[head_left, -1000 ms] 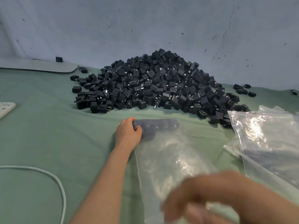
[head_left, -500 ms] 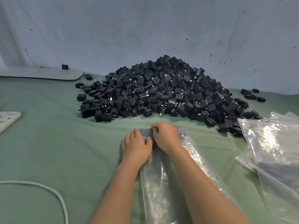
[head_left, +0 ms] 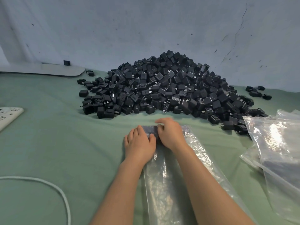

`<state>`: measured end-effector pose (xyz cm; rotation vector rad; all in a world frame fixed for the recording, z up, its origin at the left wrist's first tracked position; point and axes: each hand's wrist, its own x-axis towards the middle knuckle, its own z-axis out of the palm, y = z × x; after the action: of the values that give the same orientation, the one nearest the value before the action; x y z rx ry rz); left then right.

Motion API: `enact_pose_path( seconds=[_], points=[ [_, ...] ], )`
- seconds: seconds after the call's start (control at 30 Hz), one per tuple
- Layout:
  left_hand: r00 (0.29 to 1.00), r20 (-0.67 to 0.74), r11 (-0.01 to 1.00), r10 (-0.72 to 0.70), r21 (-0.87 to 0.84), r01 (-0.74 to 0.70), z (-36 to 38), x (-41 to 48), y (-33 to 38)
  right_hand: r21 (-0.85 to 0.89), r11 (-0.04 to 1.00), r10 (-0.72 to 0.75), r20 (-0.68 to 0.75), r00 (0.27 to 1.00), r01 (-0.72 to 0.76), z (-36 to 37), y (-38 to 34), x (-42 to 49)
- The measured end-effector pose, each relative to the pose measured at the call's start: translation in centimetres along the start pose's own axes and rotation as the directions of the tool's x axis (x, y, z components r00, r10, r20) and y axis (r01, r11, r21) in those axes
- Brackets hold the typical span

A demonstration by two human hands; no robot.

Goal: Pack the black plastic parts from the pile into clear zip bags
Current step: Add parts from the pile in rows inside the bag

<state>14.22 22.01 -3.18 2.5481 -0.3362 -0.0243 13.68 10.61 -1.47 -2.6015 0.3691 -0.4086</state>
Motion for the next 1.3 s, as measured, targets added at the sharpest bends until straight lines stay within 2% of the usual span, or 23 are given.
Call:
enact_pose_path(
  seconds=[0.13, 0.27, 0.37, 0.87, 1.07, 1.3],
  points=[
    [1.0, -0.021, 0.997, 0.019, -0.074, -0.02, -0.2, 0.0, 0.0, 0.09, 0.985, 0.158, -0.158, 0.975, -0.145, -2.4, 2.5, -0.6],
    [0.999, 0.031, 0.996, 0.034, -0.082, -0.031, 0.0, -0.2, 0.2, 0.048, 0.96, 0.28, -0.065, 0.958, -0.277, -3.1, 4.9, -1.6],
    [0.998, 0.041, 0.996, 0.044, -0.076, -0.041, 0.2, -0.2, 0.2, 0.069, 0.962, 0.267, -0.013, 0.964, -0.266, -2.2, 5.1, -2.1],
    [0.997, 0.011, 0.997, 0.076, -0.028, -0.075, 0.9, -0.2, 0.3, 0.028, 0.98, 0.2, -0.133, 0.971, -0.198, -1.0, 5.1, -2.6],
    [0.999, -0.005, 0.99, 0.053, -0.133, -0.053, 1.2, -0.7, 0.7, 0.043, 0.981, 0.194, -0.135, 0.972, -0.19, -0.8, 5.0, -2.8],
    [0.996, -0.061, 0.984, 0.06, -0.165, -0.069, 1.2, -0.5, 0.8, 0.048, 0.982, 0.19, -0.139, 0.972, -0.185, -0.8, 5.1, -2.8]
  ],
)
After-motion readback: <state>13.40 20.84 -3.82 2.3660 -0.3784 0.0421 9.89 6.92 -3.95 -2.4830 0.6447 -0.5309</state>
